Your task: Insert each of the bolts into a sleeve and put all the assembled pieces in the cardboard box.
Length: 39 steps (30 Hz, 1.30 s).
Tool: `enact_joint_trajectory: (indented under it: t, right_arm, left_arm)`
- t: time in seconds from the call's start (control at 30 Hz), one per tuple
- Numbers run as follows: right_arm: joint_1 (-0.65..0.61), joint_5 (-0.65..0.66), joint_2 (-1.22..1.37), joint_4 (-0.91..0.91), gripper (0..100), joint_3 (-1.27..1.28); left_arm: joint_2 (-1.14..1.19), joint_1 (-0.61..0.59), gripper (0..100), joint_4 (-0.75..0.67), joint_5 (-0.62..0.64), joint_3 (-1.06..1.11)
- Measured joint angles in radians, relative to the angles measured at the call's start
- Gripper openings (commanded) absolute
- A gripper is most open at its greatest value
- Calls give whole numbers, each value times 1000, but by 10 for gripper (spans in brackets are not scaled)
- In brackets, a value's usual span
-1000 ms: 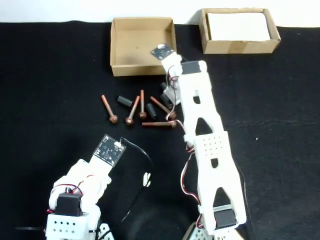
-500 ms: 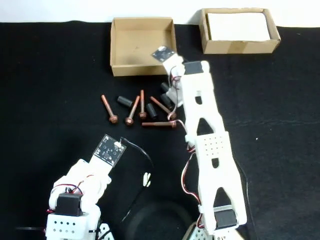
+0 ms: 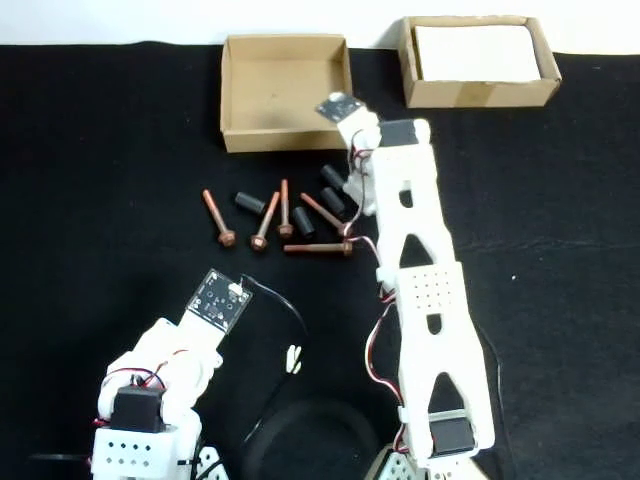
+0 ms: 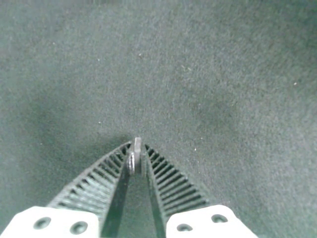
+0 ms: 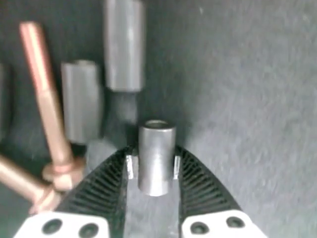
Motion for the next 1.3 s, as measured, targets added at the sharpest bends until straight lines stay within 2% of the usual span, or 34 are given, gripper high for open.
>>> enact_joint_trajectory:
  t: [0.27,0.4,0.6,0.73,0.87,1.07,1.2,1.3]
  right_arm:
    - [64,-146,-221,31,6,29]
    - [98,-181,-417,31,6,229]
    - [110,-184,-799,31,6,667]
    - [110,-187,-1057,31,6,985]
    - [135,-190,-1278,-38,6,1293]
    - [201,-216,-1585,-256,6,1795]
    - [198,-229,-1791,-446,6,2163]
    - [235,-233,-1890,-626,6,2430]
  left_arm:
    - [0,-157,9,-253,-26,-6]
    - [0,-206,29,-207,6,-101]
    - [89,-170,73,-126,21,-279]
    - [338,-157,73,-133,92,-462]
    - [703,-48,73,-72,117,-732]
    - [1250,135,76,-43,120,-1049]
    - [1531,178,77,-43,130,-1234]
    - [1705,180,91,-40,207,-1370]
